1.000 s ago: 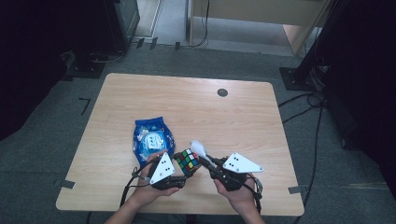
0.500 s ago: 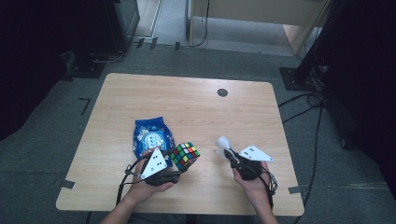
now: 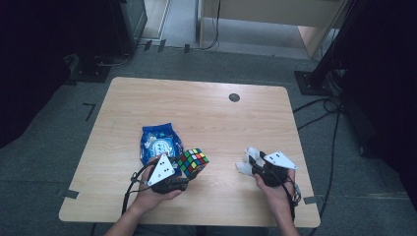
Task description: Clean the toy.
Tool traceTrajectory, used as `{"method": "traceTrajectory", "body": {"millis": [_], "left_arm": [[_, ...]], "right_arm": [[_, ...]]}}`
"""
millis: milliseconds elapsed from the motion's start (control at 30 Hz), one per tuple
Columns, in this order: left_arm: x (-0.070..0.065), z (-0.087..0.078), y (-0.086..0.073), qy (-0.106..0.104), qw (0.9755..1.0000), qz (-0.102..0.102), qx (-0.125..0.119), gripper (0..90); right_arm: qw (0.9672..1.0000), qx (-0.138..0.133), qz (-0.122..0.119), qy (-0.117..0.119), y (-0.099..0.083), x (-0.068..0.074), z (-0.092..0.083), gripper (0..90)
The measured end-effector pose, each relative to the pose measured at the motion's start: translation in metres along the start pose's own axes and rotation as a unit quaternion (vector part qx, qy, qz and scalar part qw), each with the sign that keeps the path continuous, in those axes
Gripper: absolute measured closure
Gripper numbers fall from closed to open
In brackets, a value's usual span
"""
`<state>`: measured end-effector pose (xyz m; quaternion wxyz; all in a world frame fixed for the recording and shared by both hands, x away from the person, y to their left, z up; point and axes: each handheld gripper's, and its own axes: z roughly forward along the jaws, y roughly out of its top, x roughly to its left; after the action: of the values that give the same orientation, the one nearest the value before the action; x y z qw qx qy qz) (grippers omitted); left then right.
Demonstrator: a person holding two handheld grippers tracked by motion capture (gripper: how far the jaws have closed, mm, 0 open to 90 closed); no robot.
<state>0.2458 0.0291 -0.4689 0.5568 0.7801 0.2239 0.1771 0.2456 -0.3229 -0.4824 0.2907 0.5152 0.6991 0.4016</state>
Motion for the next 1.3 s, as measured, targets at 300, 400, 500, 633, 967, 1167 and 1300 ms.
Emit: {"method": "traceTrajectory", "body": {"millis": [300,400,500,633,967,1167,1300], "left_arm": [[0.005,-0.001,0.0,-0.004,0.9999,-0.014,0.002,34.1],[0.005,0.0,0.001,-0.007,0.9998,-0.02,0.003,34.1],[0.006,0.002,0.002,-0.017,0.9994,-0.028,0.01,34.1],[0.006,0.004,0.004,-0.031,0.9982,-0.047,0.021,34.1],[0.006,0.007,0.012,-0.074,0.9928,-0.087,0.035,34.0],[0.001,0.012,0.016,-0.1,0.9884,-0.098,0.059,34.0],[0.002,0.013,0.017,-0.104,0.9861,-0.117,0.057,33.5]], "right_arm": [[0.9961,-0.06,-0.007,0.064,0.012,0.013,-0.014,36.7],[0.9919,-0.074,-0.022,0.101,0.014,0.022,-0.017,33.6],[0.9805,-0.085,-0.069,0.164,0.014,0.042,-0.016,34.8],[0.9578,-0.115,-0.151,0.216,0.007,0.075,-0.01,30.4],[0.9316,-0.171,-0.253,0.197,0.0,0.116,-0.002,21.1],[0.92,-0.19,-0.309,0.148,-0.001,0.132,-0.001,24.9],[0.9159,-0.189,-0.332,0.123,-0.004,0.137,-0.002,32.4]]}}
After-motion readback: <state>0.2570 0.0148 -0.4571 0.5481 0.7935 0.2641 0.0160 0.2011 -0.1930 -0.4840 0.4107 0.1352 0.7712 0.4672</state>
